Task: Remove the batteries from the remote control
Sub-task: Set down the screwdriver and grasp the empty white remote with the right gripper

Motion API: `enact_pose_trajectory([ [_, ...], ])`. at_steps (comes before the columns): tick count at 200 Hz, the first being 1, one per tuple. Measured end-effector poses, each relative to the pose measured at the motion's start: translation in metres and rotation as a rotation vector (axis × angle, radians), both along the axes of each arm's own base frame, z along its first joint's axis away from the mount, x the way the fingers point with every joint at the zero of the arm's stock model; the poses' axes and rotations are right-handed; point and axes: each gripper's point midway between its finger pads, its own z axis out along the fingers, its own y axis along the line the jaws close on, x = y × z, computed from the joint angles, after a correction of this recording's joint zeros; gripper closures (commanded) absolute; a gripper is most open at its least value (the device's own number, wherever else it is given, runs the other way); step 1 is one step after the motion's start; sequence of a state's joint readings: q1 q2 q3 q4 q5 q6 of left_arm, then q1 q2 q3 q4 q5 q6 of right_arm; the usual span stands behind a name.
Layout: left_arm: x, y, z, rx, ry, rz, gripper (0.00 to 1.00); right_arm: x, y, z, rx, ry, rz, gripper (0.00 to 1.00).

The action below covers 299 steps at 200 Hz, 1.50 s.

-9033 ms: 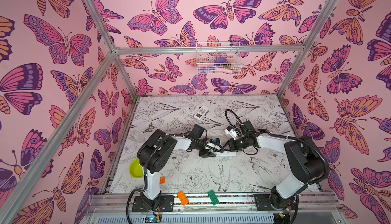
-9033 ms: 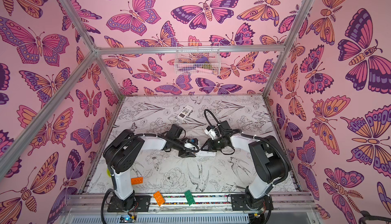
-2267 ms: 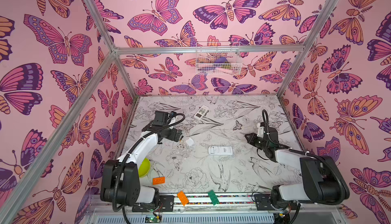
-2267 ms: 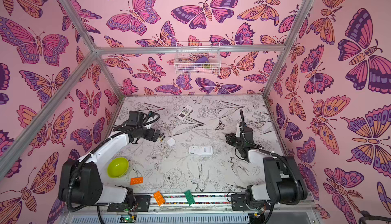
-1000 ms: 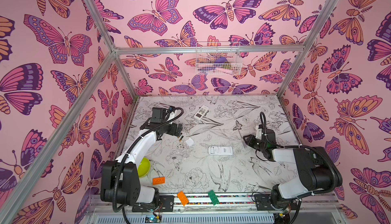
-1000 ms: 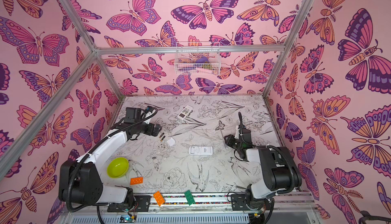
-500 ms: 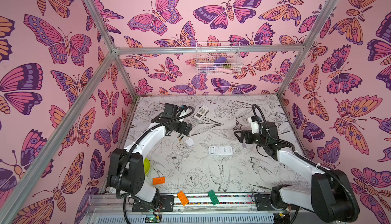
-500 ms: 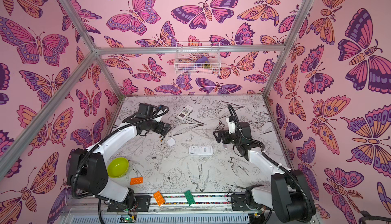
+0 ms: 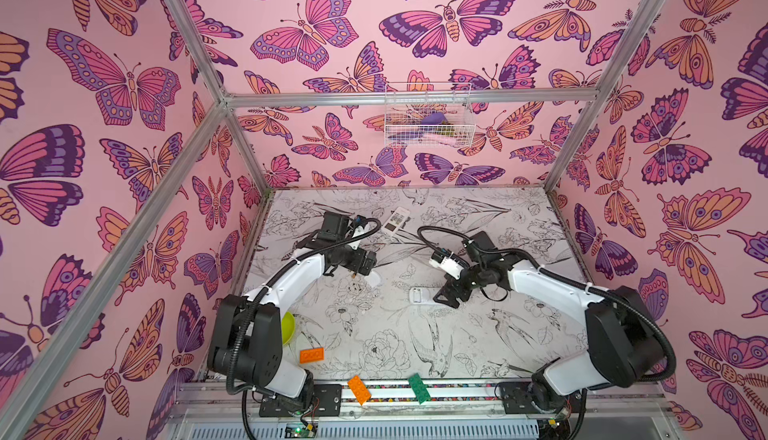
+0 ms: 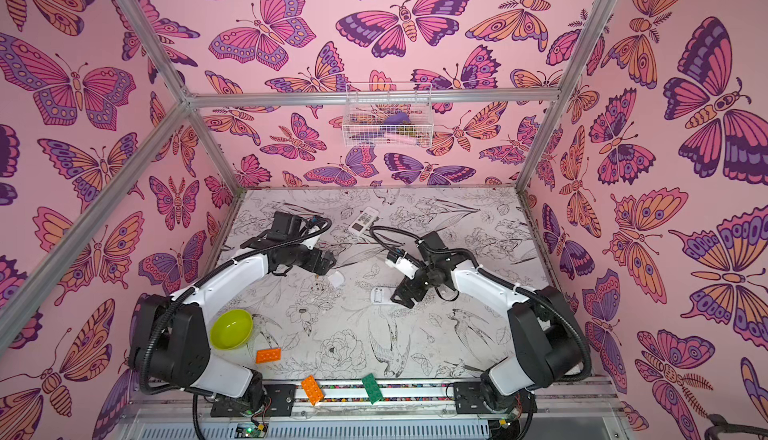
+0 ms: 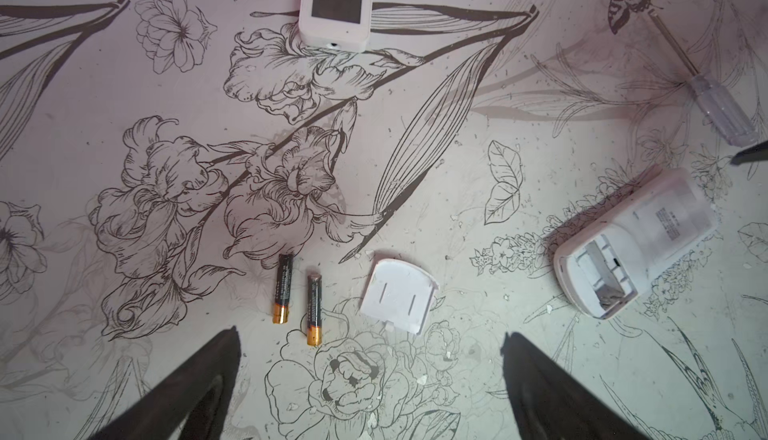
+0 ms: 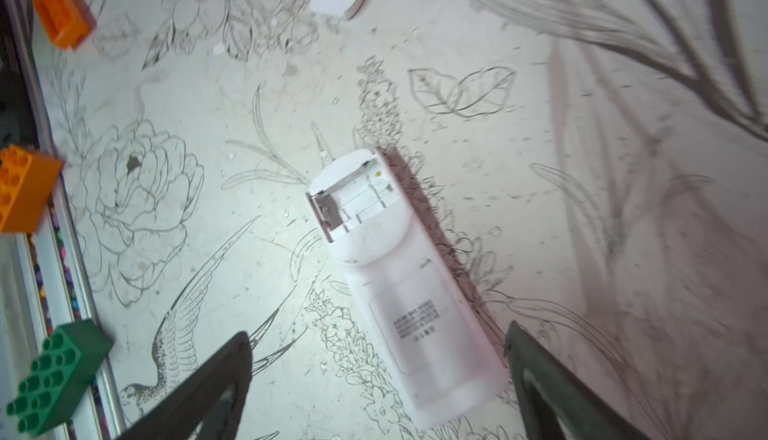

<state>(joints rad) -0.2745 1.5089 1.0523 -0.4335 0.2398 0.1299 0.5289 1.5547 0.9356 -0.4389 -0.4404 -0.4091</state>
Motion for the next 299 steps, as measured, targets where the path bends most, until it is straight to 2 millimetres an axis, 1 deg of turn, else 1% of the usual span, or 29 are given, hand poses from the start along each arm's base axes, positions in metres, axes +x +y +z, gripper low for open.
enact_pose_trajectory([
  [24,0.002,0.004,0.003,-0.004,-0.014,0.014,0.0,-0.007,0.0,-0.021,-0.081,0.032,0.072,0.05],
  [43,0.003,0.007,0.003,-0.009,-0.018,0.021,0.0,-0.008,-0.003,-0.032,-0.128,0.045,0.098,0.06],
  [81,0.004,0.013,0.001,-0.013,-0.013,0.039,0.0,0.005,0.0,-0.037,-0.181,0.011,0.133,0.06],
  [111,0.005,0.017,0.001,-0.014,-0.011,0.052,0.0,0.008,0.0,-0.048,-0.231,-0.004,0.161,0.08],
  [152,0.006,0.021,0.003,-0.018,-0.02,0.061,0.0,0.009,0.0,-0.054,-0.275,-0.028,0.19,0.18],
  [163,0.007,0.022,0.005,-0.02,-0.027,0.065,0.0,0.01,-0.001,-0.054,-0.285,-0.037,0.196,0.23],
  [173,0.008,0.023,0.006,-0.021,-0.033,0.066,0.0,0.011,-0.001,-0.055,-0.294,-0.045,0.203,0.32],
  [177,0.008,0.023,0.006,-0.022,-0.034,0.068,0.0,0.012,-0.001,-0.056,-0.297,-0.046,0.202,0.34],
  [196,0.009,0.027,0.008,-0.023,-0.038,0.078,0.0,0.018,0.001,-0.057,-0.308,-0.059,0.2,0.38],
  [214,0.01,0.03,0.009,-0.023,-0.042,0.086,0.0,0.022,0.001,-0.057,-0.31,-0.067,0.195,0.43],
  [229,0.011,0.034,0.011,-0.025,-0.047,0.096,0.0,0.025,-0.001,-0.056,-0.308,-0.061,0.166,0.47],
  [243,0.011,0.037,0.012,-0.025,-0.051,0.103,0.0,0.037,-0.006,-0.054,-0.304,-0.062,0.113,0.51],
  [255,0.012,0.039,0.011,-0.025,-0.052,0.108,0.0,0.053,-0.012,-0.051,-0.297,-0.064,0.045,0.54],
  [282,0.011,0.041,0.01,-0.022,-0.049,0.111,0.0,0.101,-0.028,-0.039,-0.285,-0.095,-0.146,0.55],
  [299,0.012,0.041,0.01,-0.022,-0.05,0.11,0.0,0.13,-0.033,-0.028,-0.263,-0.122,-0.263,0.55],
])
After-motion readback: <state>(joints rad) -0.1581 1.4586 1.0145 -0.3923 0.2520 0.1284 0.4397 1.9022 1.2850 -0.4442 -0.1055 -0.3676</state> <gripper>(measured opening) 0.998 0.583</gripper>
